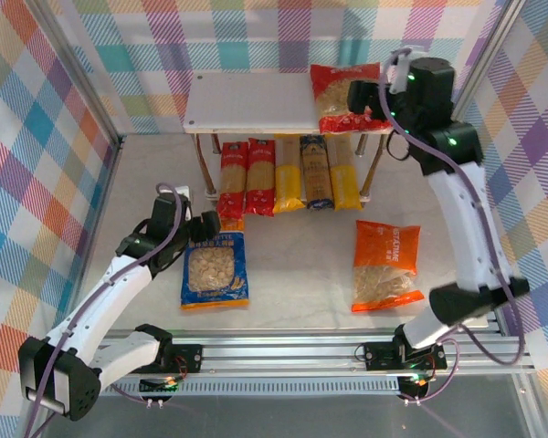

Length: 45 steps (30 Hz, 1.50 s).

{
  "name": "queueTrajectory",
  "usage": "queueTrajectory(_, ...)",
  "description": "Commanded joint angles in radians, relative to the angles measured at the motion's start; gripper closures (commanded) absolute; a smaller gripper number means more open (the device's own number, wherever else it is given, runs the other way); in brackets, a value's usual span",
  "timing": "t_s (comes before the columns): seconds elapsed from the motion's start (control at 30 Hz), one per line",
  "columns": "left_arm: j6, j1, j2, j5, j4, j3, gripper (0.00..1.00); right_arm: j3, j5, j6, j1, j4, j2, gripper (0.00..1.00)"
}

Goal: Place and organize the pasta boxes and bags onto the shelf

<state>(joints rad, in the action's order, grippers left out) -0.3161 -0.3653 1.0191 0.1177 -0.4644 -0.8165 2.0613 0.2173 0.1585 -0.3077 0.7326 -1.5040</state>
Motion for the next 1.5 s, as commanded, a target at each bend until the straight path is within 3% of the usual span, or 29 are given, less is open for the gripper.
queueTrajectory(0.0,-0.044,-0.051,-0.036,0.061,-0.057,0.03,0.18,-0.088,-0.054,-0.039,-0.035,-0.019,0.133,0.0)
queueTrajectory(0.13,-0.108,-0.131,-0.013,0.132,-0.127,0.06,0.18,-0.371,0.049,-0.094,-0.251,-0.076,0.278,0.01)
queueTrajectory(0.33,-0.21,-0.159,0.014,0.117,-0.129,0.153,0.16,-0.563,0.097,-0.042,-0.538,-0.007,0.348,0.0)
queueTrajectory(0.53,-0.253,-0.17,0.121,0.102,-0.055,0.182,0.13,-0.702,0.043,0.052,-0.665,-0.012,0.339,0.0)
queueTrajectory(0.9,-0.255,-0.173,0.285,0.11,0.058,0.142,0.09,-0.786,0.074,0.102,-0.698,-0.015,0.355,0.01)
queueTrajectory(1.17,-0.268,-0.173,0.426,0.057,0.129,0.161,0.08,-0.803,0.084,0.102,-0.698,-0.009,0.355,0.01)
queueTrajectory(1.47,-0.232,-0.172,0.472,-0.029,0.154,0.196,0.36,-0.809,0.074,0.104,-0.698,-0.016,0.351,0.01)
